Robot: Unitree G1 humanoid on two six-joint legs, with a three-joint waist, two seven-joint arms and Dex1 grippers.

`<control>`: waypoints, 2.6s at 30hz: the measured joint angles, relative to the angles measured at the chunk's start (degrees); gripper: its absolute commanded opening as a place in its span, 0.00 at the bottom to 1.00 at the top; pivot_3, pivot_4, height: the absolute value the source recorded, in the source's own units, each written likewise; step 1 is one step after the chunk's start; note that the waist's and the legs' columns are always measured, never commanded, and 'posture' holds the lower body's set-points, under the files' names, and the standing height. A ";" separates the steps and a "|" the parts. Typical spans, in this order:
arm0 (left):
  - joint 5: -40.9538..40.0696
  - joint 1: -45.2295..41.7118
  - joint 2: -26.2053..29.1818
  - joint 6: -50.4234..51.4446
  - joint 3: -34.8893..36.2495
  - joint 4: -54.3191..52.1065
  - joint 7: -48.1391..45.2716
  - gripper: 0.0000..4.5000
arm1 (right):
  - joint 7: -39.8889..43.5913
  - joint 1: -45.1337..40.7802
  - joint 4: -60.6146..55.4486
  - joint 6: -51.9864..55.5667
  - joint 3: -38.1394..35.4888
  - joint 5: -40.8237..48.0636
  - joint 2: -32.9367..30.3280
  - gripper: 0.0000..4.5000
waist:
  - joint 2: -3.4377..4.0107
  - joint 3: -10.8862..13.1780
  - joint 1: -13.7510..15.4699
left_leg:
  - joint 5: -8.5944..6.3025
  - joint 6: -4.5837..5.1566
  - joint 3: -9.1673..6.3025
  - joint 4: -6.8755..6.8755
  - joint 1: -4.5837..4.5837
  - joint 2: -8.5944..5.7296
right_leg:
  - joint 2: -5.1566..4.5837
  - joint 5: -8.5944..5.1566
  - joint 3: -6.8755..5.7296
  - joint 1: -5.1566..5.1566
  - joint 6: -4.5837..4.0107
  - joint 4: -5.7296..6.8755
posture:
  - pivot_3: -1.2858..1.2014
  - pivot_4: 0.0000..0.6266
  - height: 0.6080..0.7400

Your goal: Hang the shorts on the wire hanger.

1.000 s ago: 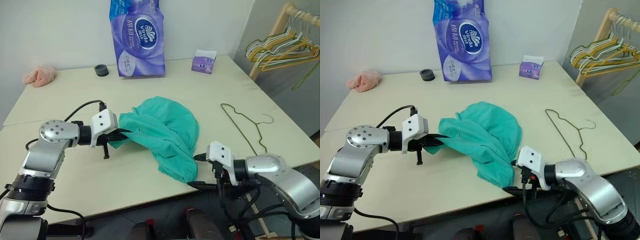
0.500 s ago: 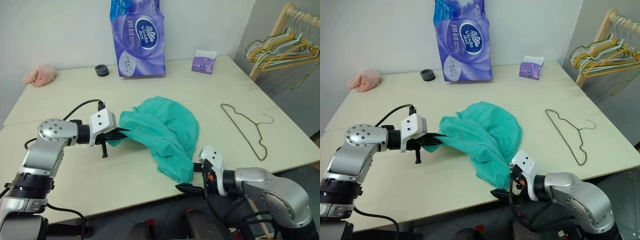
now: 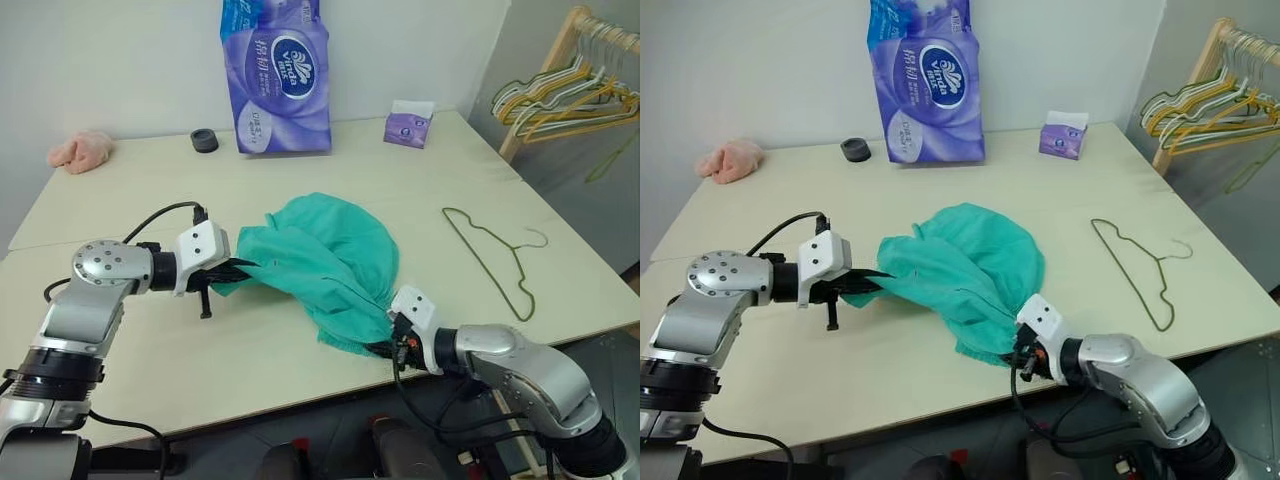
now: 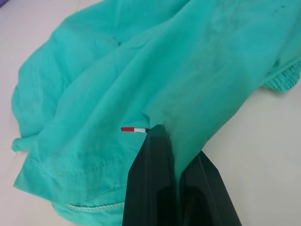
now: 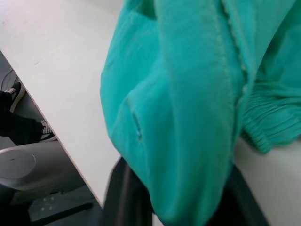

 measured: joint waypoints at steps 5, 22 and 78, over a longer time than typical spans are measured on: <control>-2.29 5.21 7.27 3.50 -0.21 -3.21 -7.74 0.00 | 11.76 -7.87 4.64 -11.28 0.00 -2.60 -11.63 0.00 | 0.04 0.05 -0.16 | -0.01 0.01 0.12 -0.03 0.00 0.00 | 0.02 -0.01 0.08 -0.07 0.01 -0.05 | 0.45 0.15 1.00; -9.22 -21.90 -2.91 18.10 -4.57 3.58 -5.08 0.00 | 48.84 -46.92 49.47 -40.98 6.25 -16.43 -18.29 0.00 | 0.11 0.12 1.44 | 0.03 0.13 0.51 0.15 0.18 -0.09 | 0.30 0.19 0.12 0.14 0.11 -0.09 | 0.46 0.11 1.00; -8.15 26.05 20.78 0.91 0.36 -19.73 -0.34 0.00 | 21.52 -21.81 41.42 -84.05 11.20 -35.66 -12.13 0.00 | -0.06 -0.09 3.80 | -0.35 0.43 0.82 0.79 0.52 -0.06 | 0.03 0.02 0.25 0.12 -0.33 0.80 | 0.47 0.14 1.00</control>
